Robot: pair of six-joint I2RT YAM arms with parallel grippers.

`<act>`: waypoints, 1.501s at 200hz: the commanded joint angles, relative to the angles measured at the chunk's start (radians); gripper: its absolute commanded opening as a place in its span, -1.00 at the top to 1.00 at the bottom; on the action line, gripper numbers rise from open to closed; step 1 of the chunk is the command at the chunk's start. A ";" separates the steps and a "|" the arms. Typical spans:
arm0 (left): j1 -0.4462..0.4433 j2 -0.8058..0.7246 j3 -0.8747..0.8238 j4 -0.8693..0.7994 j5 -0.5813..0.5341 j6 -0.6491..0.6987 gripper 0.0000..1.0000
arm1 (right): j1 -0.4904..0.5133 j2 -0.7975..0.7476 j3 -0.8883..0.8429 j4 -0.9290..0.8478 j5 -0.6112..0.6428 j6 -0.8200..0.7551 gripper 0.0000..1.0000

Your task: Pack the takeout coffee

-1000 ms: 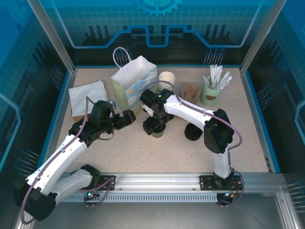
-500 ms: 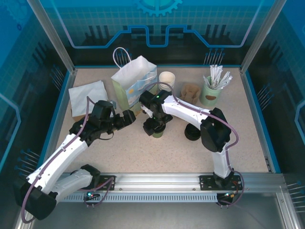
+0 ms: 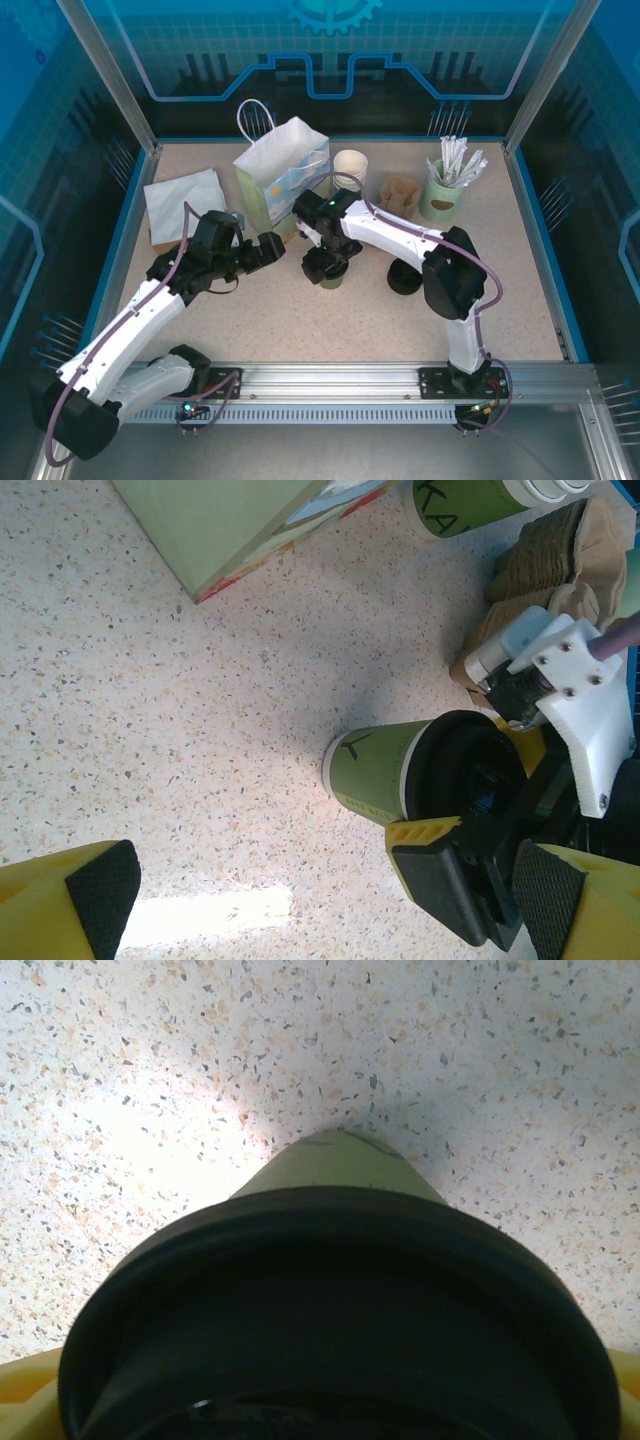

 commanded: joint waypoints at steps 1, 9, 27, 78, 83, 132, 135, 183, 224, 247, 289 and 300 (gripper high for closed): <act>0.009 -0.001 0.033 -0.015 -0.019 0.019 -0.97 | 0.014 -0.072 -0.017 -0.035 -0.001 0.017 -0.75; 0.009 -0.001 0.034 -0.014 -0.019 0.018 -0.97 | 0.013 -0.085 -0.022 -0.038 -0.001 0.022 -0.75; 0.009 0.002 0.035 -0.012 -0.018 0.018 -0.97 | 0.004 -0.119 -0.039 -0.049 -0.007 0.036 -0.75; 0.010 0.013 0.043 -0.007 -0.018 0.023 -0.97 | -0.094 -0.287 -0.127 -0.105 -0.013 0.070 -0.75; 0.010 0.012 0.044 -0.008 -0.020 0.024 -0.97 | -0.110 -0.306 -0.137 -0.111 -0.013 0.068 -0.74; 0.010 0.012 0.048 -0.006 -0.020 0.025 -0.97 | -0.337 -0.477 -0.202 -0.176 -0.012 0.017 -0.74; 0.010 0.012 0.048 -0.007 -0.020 0.024 -0.97 | -0.356 -0.483 -0.204 -0.177 -0.013 0.011 -0.74; 0.011 0.012 0.044 -0.014 -0.019 0.023 -0.97 | -0.619 -0.517 -0.213 -0.172 -0.038 -0.083 -0.72; 0.011 0.008 0.039 -0.014 -0.015 0.018 -0.97 | -0.756 -0.463 -0.211 -0.115 -0.040 -0.124 -0.71; 0.010 0.008 0.040 -0.015 -0.013 0.017 -0.97 | -0.814 -0.420 -0.218 -0.080 -0.036 -0.134 -0.71; 0.010 0.014 0.036 -0.007 -0.009 0.015 -0.97 | -0.875 -0.336 -0.252 -0.014 -0.044 -0.152 -0.71; 0.010 0.020 0.038 -0.006 -0.006 0.015 -0.97 | -0.879 -0.311 -0.256 -0.005 -0.042 -0.153 -0.71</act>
